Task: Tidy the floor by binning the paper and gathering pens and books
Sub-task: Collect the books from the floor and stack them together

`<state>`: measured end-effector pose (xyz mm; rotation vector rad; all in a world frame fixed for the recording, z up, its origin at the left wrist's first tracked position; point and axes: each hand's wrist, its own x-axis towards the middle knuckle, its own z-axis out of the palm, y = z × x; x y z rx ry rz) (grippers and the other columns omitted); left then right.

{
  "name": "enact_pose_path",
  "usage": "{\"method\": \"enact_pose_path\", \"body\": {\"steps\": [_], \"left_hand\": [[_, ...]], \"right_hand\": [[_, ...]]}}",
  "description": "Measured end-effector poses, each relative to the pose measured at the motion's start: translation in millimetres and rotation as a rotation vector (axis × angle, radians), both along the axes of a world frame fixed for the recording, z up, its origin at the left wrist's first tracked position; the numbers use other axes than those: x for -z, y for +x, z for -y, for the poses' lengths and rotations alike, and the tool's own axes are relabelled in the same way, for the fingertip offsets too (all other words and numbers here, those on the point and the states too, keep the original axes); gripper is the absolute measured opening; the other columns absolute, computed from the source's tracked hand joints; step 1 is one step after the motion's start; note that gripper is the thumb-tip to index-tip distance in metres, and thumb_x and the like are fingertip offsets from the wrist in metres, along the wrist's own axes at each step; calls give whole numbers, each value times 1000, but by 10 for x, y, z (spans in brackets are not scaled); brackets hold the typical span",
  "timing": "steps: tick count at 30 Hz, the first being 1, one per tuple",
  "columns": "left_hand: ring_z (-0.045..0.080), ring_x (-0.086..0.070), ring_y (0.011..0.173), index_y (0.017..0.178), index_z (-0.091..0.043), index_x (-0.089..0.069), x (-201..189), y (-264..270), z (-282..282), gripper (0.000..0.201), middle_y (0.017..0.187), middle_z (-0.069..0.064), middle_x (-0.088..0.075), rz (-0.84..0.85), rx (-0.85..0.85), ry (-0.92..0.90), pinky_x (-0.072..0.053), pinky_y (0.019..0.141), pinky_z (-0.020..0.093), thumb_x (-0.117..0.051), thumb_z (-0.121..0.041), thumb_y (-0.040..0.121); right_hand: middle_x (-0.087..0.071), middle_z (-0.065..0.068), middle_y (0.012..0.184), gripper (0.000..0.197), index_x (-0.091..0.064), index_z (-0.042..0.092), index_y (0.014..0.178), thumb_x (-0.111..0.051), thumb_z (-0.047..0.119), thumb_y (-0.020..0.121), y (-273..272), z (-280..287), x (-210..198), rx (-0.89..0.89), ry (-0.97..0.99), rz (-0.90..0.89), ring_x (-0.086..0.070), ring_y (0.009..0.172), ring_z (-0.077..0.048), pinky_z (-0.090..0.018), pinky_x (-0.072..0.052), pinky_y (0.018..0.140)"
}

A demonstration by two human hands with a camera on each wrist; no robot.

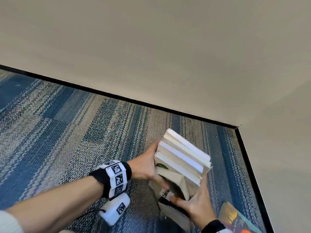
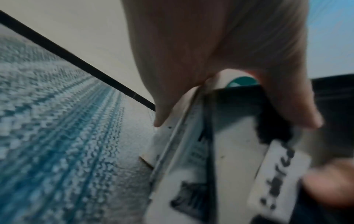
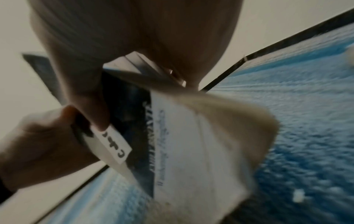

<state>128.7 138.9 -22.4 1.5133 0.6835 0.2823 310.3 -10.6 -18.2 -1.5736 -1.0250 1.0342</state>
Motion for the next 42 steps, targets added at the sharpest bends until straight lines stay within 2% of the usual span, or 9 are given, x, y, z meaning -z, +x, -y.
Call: {"method": "enact_pose_path", "body": {"steps": [3,9,13,21,28,32,35,38,42], "left_hand": [[5,-49,126,141,-40,-17,-148,6,24,132,136,-10,-47,69,-131,30,-36,114,37,-98,-24,39],[8,-47,130,124,-71,-15,-115,-112,80,127,142,-10,-42,74,-139,44,-32,115,42,-98,-26,40],[7,-47,130,129,-59,-11,43,-140,108,125,140,-10,-46,15,-109,33,-31,116,46,-97,-26,45],[5,-32,141,144,-50,14,311,-208,257,150,152,-10,-30,-12,-50,123,-25,119,45,-98,-42,44],[9,-43,134,145,-39,-4,314,-89,253,134,141,-4,-41,13,-124,211,-39,112,43,-96,-47,48],[8,-51,126,139,-32,-20,271,-114,221,125,133,-9,-50,20,-152,121,-44,107,41,-98,-42,43],[7,-59,112,130,-29,-32,197,-18,142,113,121,-12,-59,-106,-253,75,-47,101,38,-94,-56,40],[13,-70,94,114,-24,-62,211,130,143,90,104,-9,-72,-262,-346,-155,-53,94,38,-75,-82,46],[29,-64,105,117,-15,-65,403,206,40,118,117,9,-67,-617,-257,100,-51,94,39,-30,-104,48]], "right_hand": [[-64,-6,125,123,-27,21,142,-97,16,41,30,-66,12,5,16,13,-61,117,-20,-39,-47,101],[-70,-9,116,90,-43,-2,133,-91,4,57,68,-244,102,-172,-117,-21,-64,113,-26,-36,-50,99],[-74,-4,108,57,-67,5,113,-87,0,60,33,-223,156,-208,-133,34,-67,107,-18,-25,-51,89],[-66,-1,124,91,-42,8,134,-91,30,61,-14,-115,206,-120,-123,29,-60,119,-16,-46,-45,105],[-69,21,100,43,-59,33,103,-84,21,70,-31,-27,114,-121,-110,134,-59,100,15,-3,-43,84],[-64,8,123,72,-50,24,127,-86,39,66,35,-93,111,-152,-116,147,-57,119,-5,-33,-45,104],[-59,8,131,84,-39,24,136,-82,47,67,154,-240,46,-133,-141,96,-56,121,-5,-27,-44,103],[-64,9,120,52,-53,27,123,-65,55,81,199,-375,82,-77,-277,-51,-66,100,-1,-17,-51,88],[-64,6,125,69,-64,18,123,-66,66,73,492,-265,187,58,-439,23,-58,118,-12,-39,-37,111]]}}
